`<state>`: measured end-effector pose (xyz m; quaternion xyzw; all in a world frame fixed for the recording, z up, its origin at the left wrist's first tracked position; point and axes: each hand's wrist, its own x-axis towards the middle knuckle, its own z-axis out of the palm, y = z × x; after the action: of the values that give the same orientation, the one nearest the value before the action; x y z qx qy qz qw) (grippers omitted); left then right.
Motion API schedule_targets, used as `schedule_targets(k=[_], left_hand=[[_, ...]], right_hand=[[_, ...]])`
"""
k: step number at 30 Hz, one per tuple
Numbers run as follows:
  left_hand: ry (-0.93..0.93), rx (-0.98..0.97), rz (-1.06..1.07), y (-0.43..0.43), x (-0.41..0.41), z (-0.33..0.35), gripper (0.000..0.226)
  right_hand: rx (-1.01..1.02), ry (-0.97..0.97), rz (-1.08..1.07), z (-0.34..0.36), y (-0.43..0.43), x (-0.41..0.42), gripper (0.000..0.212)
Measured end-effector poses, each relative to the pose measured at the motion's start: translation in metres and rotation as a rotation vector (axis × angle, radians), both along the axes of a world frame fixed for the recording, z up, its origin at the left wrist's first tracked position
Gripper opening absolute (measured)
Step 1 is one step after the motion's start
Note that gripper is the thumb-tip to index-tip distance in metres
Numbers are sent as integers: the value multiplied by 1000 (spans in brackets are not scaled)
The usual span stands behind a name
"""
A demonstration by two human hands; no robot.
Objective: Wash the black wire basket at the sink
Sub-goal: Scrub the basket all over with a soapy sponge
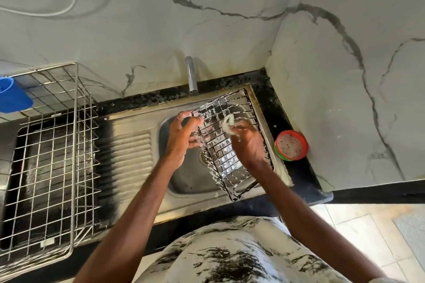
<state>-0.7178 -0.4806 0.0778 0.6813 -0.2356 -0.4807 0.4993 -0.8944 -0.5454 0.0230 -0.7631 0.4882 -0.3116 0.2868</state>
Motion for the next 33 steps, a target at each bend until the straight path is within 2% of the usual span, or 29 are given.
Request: schedule_targets(k=[2,4,5,7,9,10,12,14,16,18,19,21,22,24,25,26,28,29,33], left_hand=[[10,8,13,0,1,1,61],[14,8,12,0,4,0,58],[12,2,15,1,6,1,57],[6,-7,28,3,9,4,61],[-2,-25,56,3,11,4,64],[-1,-30,73,2,12,4,63],[12,-28,105,0,14,4,63],[22,-35,95,0,16,3,63],[12,-36,69,0,17,6,59],[-21,-40,60,1,16,9,62],[-33,-48,52,1,16,10,67],[-42,-68,40,-1,12,10,69],[-33,-79,40,-2,11,8,67],[-11,-106,59,-3,8,6,57],[-7,-112,71,-3,7,7,52],[-6,-117,82,-3,6,6,50],[-10,-125,77,-3,6,6,49],[-19,-129,67,-2,7,6,47],[-43,-140,84,3,8,7,42]], right_hand=[[40,29,287,-2,22,7,33],[-36,188,441,-2,34,7,30],[-62,239,395,-4,28,5,24],[-36,288,131,-9,11,-4,20],[-45,260,-62,-12,1,-7,21],[-75,231,-50,-13,3,-6,17],[-110,162,198,-7,19,1,9],[-2,213,411,0,34,3,17],[3,268,364,-6,23,-5,20],[-15,193,206,-6,1,-14,15],[10,92,129,1,-5,-17,20],[82,-134,30,9,-4,-16,49],[123,-176,24,12,2,-12,65],[186,-52,42,7,20,0,84],[220,41,120,3,28,4,86],[230,117,239,-4,36,7,80],[188,283,361,-20,37,0,40],[154,323,336,-21,34,-7,26],[215,339,-72,-13,18,-30,22]])
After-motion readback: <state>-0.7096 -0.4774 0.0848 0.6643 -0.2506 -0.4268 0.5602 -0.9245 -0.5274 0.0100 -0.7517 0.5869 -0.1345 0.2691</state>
